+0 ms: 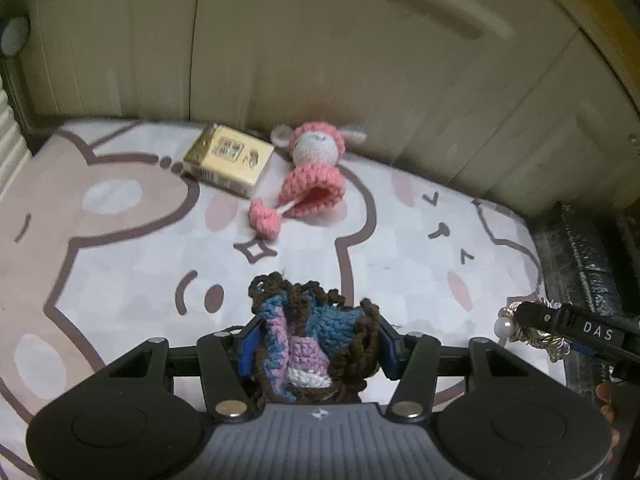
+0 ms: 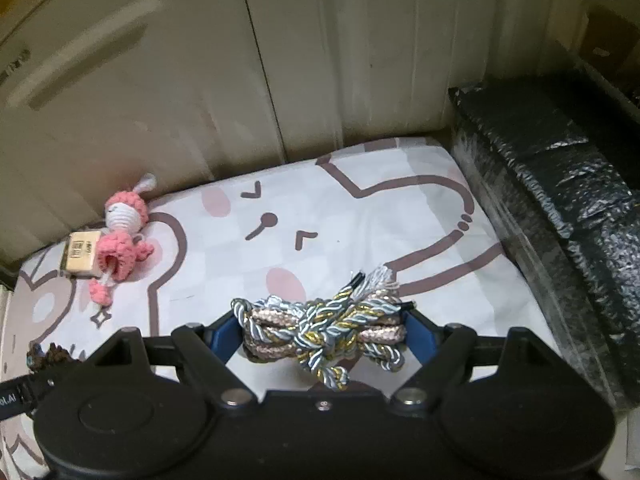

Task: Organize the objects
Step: 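Carry the rope bundle with the right tool while the left tool carries the crochet bundle to the box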

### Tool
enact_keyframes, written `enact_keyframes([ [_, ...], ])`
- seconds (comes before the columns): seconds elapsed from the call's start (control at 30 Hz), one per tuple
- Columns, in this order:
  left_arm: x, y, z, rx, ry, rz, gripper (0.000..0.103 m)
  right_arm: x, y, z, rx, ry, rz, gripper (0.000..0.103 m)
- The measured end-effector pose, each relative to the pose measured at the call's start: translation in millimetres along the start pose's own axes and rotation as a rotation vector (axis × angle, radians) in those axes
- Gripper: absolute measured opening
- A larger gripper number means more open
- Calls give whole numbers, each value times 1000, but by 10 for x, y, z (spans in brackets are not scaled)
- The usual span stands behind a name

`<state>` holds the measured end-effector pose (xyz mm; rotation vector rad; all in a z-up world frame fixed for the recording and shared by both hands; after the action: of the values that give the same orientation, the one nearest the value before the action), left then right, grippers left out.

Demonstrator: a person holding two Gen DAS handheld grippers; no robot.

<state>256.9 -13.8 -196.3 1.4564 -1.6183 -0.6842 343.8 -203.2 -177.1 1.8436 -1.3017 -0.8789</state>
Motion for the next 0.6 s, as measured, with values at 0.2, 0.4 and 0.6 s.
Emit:
enact_keyframes([
  [0.2,9,314,-56,53,-32,-6,56,-22,274,-7,30,-5,-37,83],
  [0.4,25,652,-55,102,-62,-3,56,-84,570,36,50,6,-81,83],
  [0.6,39,967,14,141,-72,18,56,-149,888,134,63,14,-129,83],
])
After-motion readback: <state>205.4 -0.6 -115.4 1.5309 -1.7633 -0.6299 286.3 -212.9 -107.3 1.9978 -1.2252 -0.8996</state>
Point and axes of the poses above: each gripper's, at about its wrist camera, not at the fingertips, and y roughly against the way its jaws point, x to its right, z to its underside, the point moved 6 cm from there along -y, roughly the way its jaws point, and after that the axes turned 8 degrees about -y, right-handed, at the moved point
